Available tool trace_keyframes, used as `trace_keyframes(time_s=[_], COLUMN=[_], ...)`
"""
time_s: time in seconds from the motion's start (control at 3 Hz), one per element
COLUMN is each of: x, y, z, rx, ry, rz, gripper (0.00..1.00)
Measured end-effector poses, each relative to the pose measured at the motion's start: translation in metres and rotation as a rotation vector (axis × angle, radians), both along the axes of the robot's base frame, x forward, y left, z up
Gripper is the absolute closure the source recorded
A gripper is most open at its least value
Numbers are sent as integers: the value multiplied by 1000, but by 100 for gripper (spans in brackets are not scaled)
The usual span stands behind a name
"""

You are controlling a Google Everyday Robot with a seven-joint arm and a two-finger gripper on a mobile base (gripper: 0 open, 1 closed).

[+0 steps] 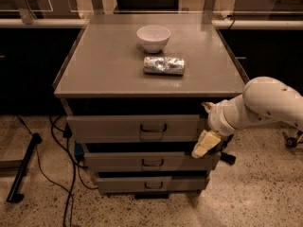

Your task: Open top drawer

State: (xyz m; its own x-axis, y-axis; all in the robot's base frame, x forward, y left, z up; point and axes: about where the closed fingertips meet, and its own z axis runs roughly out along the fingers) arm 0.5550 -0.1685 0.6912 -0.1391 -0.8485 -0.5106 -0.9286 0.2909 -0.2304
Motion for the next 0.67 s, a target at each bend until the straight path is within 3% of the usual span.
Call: trace_keyframes(time_s=[0.67], x=[25], y=[6], z=[-22], rx=[-17], ry=[40], rz=[5], gripper=[0])
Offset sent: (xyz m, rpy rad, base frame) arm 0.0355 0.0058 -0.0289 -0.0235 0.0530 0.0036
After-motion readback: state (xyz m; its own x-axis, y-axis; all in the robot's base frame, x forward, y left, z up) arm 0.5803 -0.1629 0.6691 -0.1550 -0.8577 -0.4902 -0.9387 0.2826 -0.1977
